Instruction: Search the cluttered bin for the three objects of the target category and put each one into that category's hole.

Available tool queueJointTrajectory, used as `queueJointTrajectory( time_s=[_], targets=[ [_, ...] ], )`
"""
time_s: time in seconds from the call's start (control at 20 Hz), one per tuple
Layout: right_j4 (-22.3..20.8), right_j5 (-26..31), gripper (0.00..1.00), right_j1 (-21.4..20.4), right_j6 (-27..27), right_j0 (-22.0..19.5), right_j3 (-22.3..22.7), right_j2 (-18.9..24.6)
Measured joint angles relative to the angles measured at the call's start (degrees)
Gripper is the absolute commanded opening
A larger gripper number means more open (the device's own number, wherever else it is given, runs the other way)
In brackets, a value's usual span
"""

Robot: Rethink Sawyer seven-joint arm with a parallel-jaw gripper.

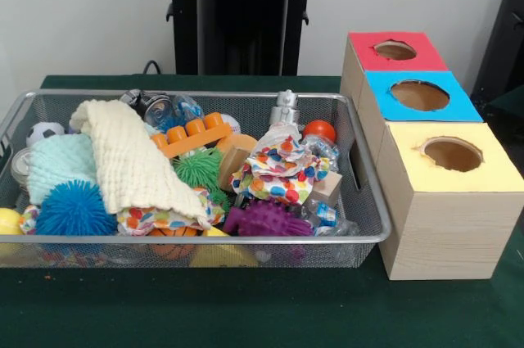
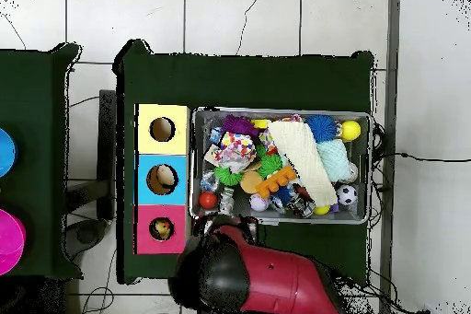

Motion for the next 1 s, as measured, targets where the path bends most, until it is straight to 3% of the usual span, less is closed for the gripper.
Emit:
queueJointTrajectory(
  time_s=[0.5,1.0],
  targets=[
    [-3.96,-4.41,1.00,5.62,0.00,-12.16,-5.04,5.47],
    [-10.83,-5.95,1.00,13.41,-0.01,-24.06,-11.51,14.55]
  ],
)
